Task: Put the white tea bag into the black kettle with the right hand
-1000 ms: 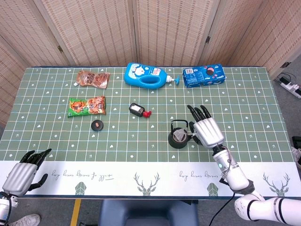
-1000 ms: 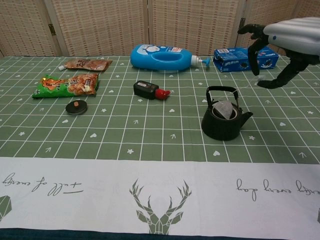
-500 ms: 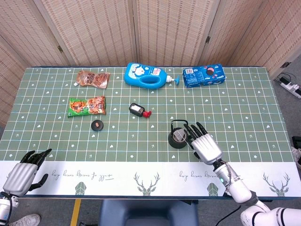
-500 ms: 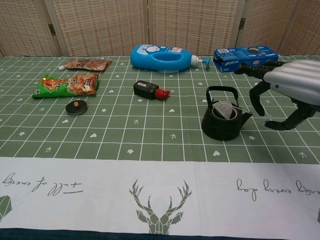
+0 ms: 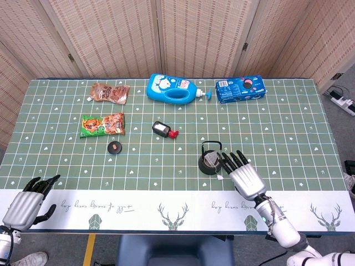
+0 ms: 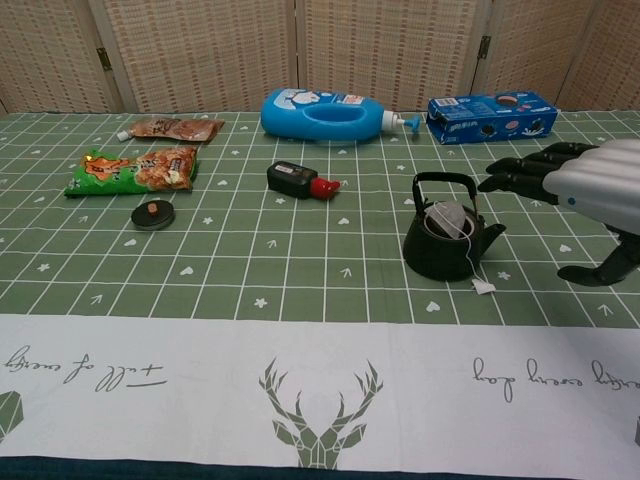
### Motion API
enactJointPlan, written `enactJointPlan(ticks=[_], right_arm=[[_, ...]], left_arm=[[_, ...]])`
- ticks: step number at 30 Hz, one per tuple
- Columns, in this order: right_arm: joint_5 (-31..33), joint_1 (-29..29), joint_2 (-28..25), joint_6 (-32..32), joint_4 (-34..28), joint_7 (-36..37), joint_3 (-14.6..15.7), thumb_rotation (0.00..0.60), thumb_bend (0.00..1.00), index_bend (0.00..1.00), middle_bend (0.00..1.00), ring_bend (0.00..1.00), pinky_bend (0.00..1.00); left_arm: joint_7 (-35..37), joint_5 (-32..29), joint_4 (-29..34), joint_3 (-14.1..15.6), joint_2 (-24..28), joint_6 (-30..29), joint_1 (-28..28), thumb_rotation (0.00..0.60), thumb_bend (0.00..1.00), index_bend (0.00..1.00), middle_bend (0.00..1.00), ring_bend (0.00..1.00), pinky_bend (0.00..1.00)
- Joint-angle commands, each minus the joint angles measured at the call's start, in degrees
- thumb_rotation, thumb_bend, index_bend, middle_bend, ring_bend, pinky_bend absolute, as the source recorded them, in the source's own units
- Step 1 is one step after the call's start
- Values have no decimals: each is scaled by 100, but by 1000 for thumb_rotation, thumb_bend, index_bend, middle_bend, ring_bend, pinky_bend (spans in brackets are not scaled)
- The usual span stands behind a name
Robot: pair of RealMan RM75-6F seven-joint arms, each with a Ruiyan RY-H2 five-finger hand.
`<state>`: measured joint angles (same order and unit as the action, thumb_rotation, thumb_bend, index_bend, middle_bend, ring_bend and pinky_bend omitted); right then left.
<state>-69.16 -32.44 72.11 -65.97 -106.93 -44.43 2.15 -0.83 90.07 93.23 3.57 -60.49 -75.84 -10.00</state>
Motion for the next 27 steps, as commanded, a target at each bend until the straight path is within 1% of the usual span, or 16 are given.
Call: enactJointPlan(ticks=[1,2,3,4,5,6,7,9,10,12,13,16,20,23,27], right_arm=[[-170,84,-354,-88,-413,275,-14,600,334,0,0,0,0],[-197,90,-485,-97,-553,345,-41,600,334,0,0,1,0],[-202,89,-518,-100,-583,353,-48,600,334,0,0,39,0],[-206,87,-570,-92,-630,362,-57,600,334,0,0,129,23],[-202,79,-650,-88,-710,368,-80,600,333,0,0,270,111],[-186,63,-726,-74,-791,373,-111,600,333,0,0,418,225],[-153,30,-819,-38,-890,390,-163,600,333,0,0,668,478],[228,-96,-1062,182,-1171,335,-258,600,334,0,4,922,781],[475,-178,-1174,288,-1316,245,-304,600,334,0,29,985,891],[838,-319,-1306,447,-1515,165,-389,600,333,4,86,1000,974],[1010,-390,-1363,516,-1592,138,-428,600,333,10,120,1000,995],[1622,-635,-1520,748,-1804,91,-536,600,334,18,157,1000,1000],[2895,-1180,-1716,1141,-2053,-91,-599,600,333,20,163,1000,1000],[3679,-1619,-1684,1221,-2083,-279,-614,600,333,32,163,1000,1000],[4405,-2091,-1449,1167,-1918,-469,-586,600,334,53,164,1000,1000]], left_arm=[[-36,-7,2,1,-11,17,-5,600,402,0,147,175,98],[-57,-8,6,3,-19,21,-6,600,402,0,147,175,98],[-63,-8,7,3,-22,22,-6,600,402,0,147,175,99],[-72,-10,7,2,-26,23,-6,600,402,0,147,177,99],[-85,-16,9,1,-31,27,-6,600,402,0,147,187,102],[-101,-27,10,-1,-37,30,-5,600,402,0,147,198,106],[-130,-53,13,-2,-44,48,-5,600,403,0,147,219,116],[-168,-93,15,-15,-57,73,-11,600,403,0,147,238,134],[-172,-103,16,-21,-61,73,-12,600,403,0,147,241,139],[-173,-104,7,-28,-66,72,-16,600,403,0,151,245,147],[-166,-96,3,-28,-70,67,-17,600,403,2,155,245,149],[-153,-58,-24,-26,-85,36,-15,600,403,15,163,245,153],[-162,-51,-45,-20,-102,40,-15,600,402,22,164,243,155],[-146,-56,-46,-26,-101,36,-16,600,403,18,164,243,157],[-100,-37,-49,-23,-89,20,-15,600,402,15,164,240,157]])
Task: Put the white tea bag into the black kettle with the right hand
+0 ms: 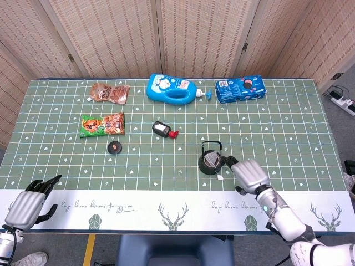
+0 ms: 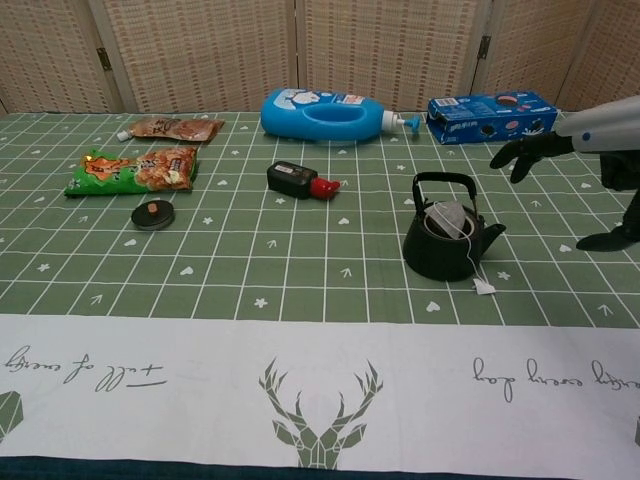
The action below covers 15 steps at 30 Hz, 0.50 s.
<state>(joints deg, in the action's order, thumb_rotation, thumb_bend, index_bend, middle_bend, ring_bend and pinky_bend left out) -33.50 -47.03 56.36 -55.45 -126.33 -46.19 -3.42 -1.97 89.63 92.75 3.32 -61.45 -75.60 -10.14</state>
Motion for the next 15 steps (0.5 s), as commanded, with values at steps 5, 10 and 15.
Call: enactJointPlan(ticks=[5,10,15], right_arm=[[1307,-1048,628,-72,395,-525,99,600,334,53,165,1000,1000],[1518,-1279,1014,-113,688,-572,185,600,333,56,166,1000,1000],[1769,-1491,1233,-209,869,-635,261,600,333,66,167,1000,1000]], left_arm=[[93,30,-2,9,35,-9,-4,600,403,10,163,236,156],[205,32,-8,6,73,-4,-13,600,402,6,164,231,153],[304,77,-19,14,107,-38,-10,600,402,6,164,226,152]])
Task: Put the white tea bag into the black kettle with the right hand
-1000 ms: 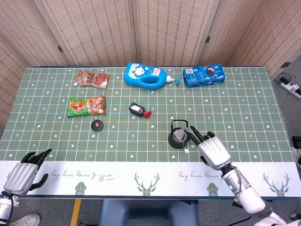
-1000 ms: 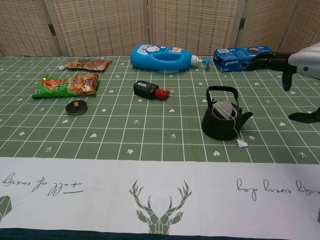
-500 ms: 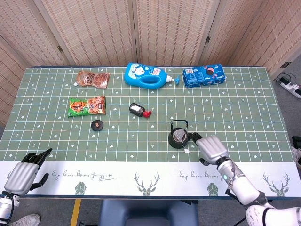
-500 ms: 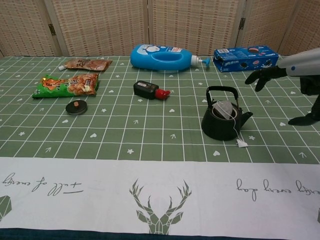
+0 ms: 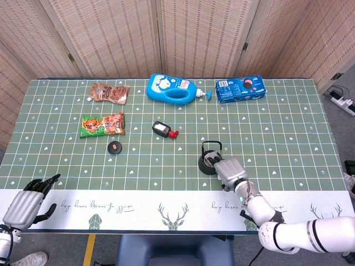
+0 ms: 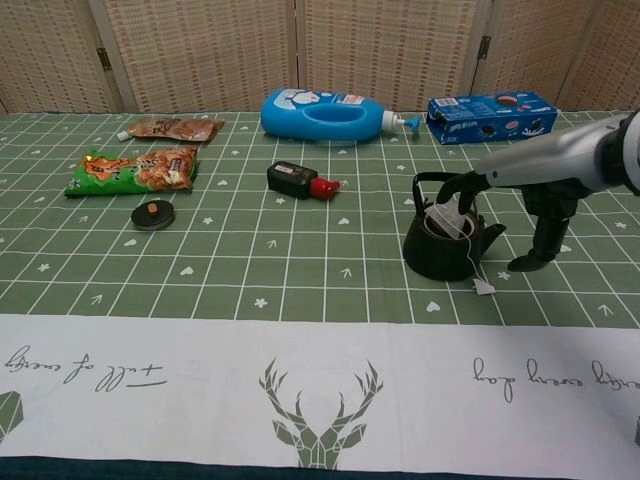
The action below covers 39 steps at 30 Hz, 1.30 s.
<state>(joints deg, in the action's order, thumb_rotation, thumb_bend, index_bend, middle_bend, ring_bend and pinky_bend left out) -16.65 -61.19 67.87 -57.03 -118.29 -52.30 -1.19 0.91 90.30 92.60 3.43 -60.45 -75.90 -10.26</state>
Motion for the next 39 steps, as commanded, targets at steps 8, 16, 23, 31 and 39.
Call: enactJointPlan(ticks=[8,16,23,31,39], right_arm=[[314,-269,224,-109,215,-39,156,600,334,71,171,1000,1000],[472,-396,452,-36,508,-3,252,600,334,75,177,1000,1000],[493,-460,618,40,701,64,324,600,333,84,177,1000,1000],[596,-526,724,89,832,90,424,600,333,84,177,1000,1000],[504,-528,558,53,632,233,451,600,334,86,177,1000,1000]], left_arm=[[47,18,-12,7,16,-4,-2,600,402,6,164,225,151],[102,49,-21,13,30,-35,4,600,403,5,164,225,151],[146,60,-27,12,42,-57,9,600,402,5,164,224,151],[157,72,-15,14,51,-80,18,600,403,4,164,225,151],[152,71,-4,13,54,-95,28,600,403,5,164,225,151]])
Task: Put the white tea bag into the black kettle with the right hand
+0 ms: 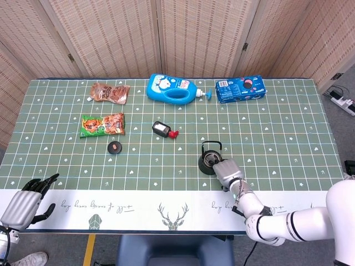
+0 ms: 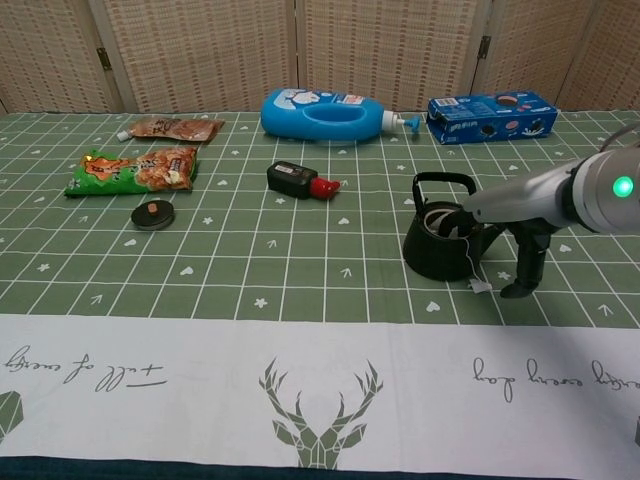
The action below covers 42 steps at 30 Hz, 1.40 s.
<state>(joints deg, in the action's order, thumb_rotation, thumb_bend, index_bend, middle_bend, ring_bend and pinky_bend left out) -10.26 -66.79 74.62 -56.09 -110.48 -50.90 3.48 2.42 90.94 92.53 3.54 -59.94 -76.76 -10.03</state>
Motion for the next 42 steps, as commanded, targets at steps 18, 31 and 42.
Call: enactJointPlan(ticks=[18,31,42], right_arm=[[-4145,1706,-1885,-1910,-2284,851,578,600,333,86,100,1000,939],[-7651,4727,-418,-4586,1018,2159,1354,600,333,0,0,373,244],[-7432,5498,-427,-4294,2090,3590,1058,600,334,0,0,117,0]], left_arm=[[-373,-83,22,-2,-106,89,-5,600,403,4,163,224,149],[-493,63,105,53,-119,-45,56,600,402,4,164,220,149],[-557,154,148,63,-147,-168,104,600,402,1,164,196,148]])
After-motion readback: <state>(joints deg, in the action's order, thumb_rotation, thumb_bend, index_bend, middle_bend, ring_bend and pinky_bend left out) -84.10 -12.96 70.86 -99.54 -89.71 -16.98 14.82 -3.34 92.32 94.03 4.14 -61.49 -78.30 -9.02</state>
